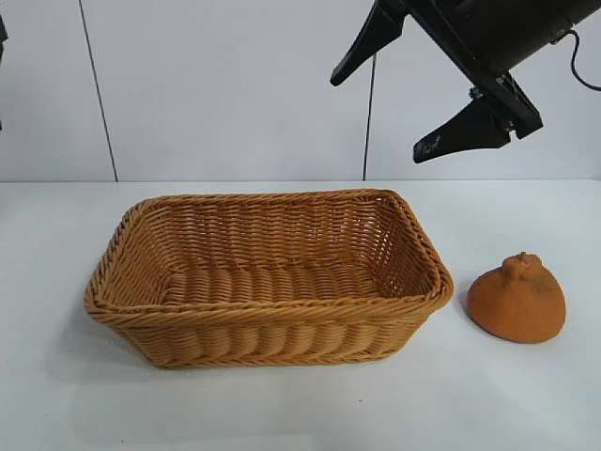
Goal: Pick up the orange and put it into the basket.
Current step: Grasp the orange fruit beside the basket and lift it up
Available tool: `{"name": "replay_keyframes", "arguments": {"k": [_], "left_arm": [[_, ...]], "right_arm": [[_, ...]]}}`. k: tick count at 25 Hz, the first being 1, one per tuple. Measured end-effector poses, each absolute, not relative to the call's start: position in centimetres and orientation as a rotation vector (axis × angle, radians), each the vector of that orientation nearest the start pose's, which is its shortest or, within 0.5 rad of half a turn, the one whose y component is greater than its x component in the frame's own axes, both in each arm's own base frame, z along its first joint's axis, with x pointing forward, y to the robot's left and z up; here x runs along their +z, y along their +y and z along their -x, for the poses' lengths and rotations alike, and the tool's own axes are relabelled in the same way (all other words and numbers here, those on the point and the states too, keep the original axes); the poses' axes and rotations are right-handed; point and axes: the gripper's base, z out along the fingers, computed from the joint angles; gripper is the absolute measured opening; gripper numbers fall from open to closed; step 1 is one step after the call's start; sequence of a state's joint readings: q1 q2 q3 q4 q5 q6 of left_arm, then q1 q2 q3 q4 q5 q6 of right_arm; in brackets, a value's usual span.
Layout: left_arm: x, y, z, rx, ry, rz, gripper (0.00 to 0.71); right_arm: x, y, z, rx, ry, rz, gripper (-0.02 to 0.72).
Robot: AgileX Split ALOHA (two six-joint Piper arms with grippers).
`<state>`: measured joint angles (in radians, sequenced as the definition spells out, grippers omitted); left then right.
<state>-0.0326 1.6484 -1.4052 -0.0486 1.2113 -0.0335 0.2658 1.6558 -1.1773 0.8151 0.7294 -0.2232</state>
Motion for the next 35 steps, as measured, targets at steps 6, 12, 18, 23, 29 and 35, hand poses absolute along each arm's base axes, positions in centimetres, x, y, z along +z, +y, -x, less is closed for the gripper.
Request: {"name": "replay_keyframes", "arguments": {"k": [6,12,18,23,29,35], "left_arm": [[29.6,-1.3,-24.8,-0.076,2.959,-0.031,0.642],[28.3,-1.0,-17.2,-0.076,2.896,-0.030,0.642],[27.1,-0.8,-11.2,-0.077,2.746,-0.029,0.641],[26.6,-0.7,-7.3,-0.078,2.580,-0.031,0.641],[27.5,-0.5,-3.6,-0.080,2.319,-0.034,0.641],[27.9,-0.4,-0.5,-0.081,2.115,-0.037,0.641]], "right_arm": [[26.1,13.4,-32.6,0.916,2.586,-0.015,0.683],[26.1,13.4,-32.6,0.915,2.586,-0.015,0.683],[26.1,13.5,-32.4,0.924,2.598,-0.007,0.683],[26.0,13.5,-32.3,0.921,2.610,0.007,0.683],[25.6,13.2,-31.9,0.850,2.667,0.097,0.683],[25.0,12.4,-31.5,0.712,2.750,0.157,0.683]]}}
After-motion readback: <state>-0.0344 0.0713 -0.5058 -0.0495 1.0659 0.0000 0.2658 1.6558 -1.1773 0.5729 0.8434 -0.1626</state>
